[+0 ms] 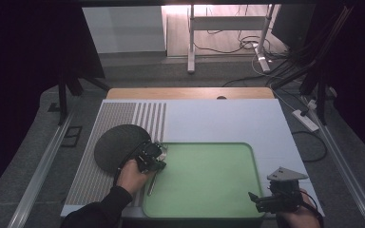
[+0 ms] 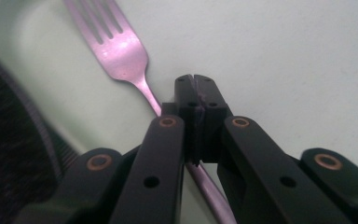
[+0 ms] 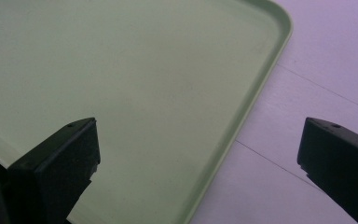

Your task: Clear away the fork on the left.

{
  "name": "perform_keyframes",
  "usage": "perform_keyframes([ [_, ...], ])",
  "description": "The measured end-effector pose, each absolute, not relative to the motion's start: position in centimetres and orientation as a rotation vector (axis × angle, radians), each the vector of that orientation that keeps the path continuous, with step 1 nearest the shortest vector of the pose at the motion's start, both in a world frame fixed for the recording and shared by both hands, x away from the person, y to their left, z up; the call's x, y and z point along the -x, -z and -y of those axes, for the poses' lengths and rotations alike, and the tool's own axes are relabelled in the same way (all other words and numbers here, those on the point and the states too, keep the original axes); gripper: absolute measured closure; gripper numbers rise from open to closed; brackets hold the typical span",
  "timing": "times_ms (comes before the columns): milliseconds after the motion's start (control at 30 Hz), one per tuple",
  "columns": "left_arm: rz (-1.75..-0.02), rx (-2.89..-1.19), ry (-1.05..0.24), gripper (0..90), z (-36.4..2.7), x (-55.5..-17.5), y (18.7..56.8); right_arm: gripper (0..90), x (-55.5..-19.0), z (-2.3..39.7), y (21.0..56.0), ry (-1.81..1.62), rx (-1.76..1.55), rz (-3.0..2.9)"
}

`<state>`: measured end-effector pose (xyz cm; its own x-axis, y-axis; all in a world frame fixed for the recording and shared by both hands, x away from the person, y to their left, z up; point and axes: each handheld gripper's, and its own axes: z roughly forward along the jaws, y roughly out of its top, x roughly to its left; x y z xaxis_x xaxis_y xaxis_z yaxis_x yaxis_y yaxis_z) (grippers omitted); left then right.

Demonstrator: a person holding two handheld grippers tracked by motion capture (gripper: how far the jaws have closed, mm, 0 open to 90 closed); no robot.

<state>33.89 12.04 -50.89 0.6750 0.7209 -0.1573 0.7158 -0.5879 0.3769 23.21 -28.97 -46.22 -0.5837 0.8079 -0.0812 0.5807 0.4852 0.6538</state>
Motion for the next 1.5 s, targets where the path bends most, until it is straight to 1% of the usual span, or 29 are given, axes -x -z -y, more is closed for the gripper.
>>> perform_keyframes([
  [167, -1.152, -2.469, -0.014, 88.4, -12.8, -33.9, 50.9, 0.0, -23.2, 29.0, 46.2, -0.822, -1.158, -2.359],
  [300, -1.131, -2.468, 0.001, 88.0, -12.9, -33.8, 50.9, 0.0, -23.2, 29.0, 46.2, -0.824, -1.158, -2.359],
  [367, -1.117, -2.445, 0.026, 86.0, -13.0, -33.8, 50.8, 0.0, -23.2, 29.0, 46.2, -0.825, -1.159, -2.359],
  [433, -1.114, -2.434, 0.012, 84.9, -13.0, -33.8, 50.6, 0.0, -23.2, 29.0, 46.2, -0.825, -1.159, -2.358],
  [567, -1.092, -2.423, -0.005, 79.8, -13.0, -33.6, 50.3, 0.0, -23.2, 29.0, 46.2, -0.826, -1.158, -2.359],
  [767, -1.084, -2.415, -0.031, 66.6, -13.1, -33.5, 50.1, 0.0, -23.2, 29.0, 46.2, -0.826, -1.159, -2.361],
  [900, -1.075, -2.411, -0.040, 54.8, -13.3, -33.4, 50.0, 0.0, -23.2, 29.0, 46.2, -0.826, -1.157, -2.363],
  [967, -1.071, -2.406, -0.040, 50.9, -13.4, -33.4, 49.9, 0.0, -23.2, 29.0, 46.2, -0.826, -1.157, -2.363],
  [1000, -1.071, -2.404, -0.048, 47.2, -13.4, -33.4, 49.8, 0.0, -23.2, 29.0, 46.2, -0.826, -1.157, -2.363],
  [1067, -1.067, -2.396, -0.053, 43.4, -13.6, -33.4, 49.7, 0.0, -23.2, 29.0, 46.2, -0.827, -1.158, -2.363],
  [1133, -1.064, -2.385, -0.065, 37.5, -13.8, -33.3, 49.6, 0.0, -23.2, 29.0, 46.2, -0.826, -1.156, -2.364],
  [1200, -1.061, -2.374, -0.075, 33.8, -14.0, -33.2, 49.6, 0.0, -23.2, 29.0, 46.2, -0.826, -1.156, -2.364],
  [1267, -1.051, -2.359, -0.091, 27.5, -14.2, -33.1, 49.5, 0.0, -23.2, 29.0, 46.2, -0.826, -1.156, -2.364],
  [1500, -1.027, -2.341, -0.127, 12.4, -14.8, -32.9, 49.3, 0.0, -23.2, 29.0, 46.2, -0.826, -1.155, -2.366],
])
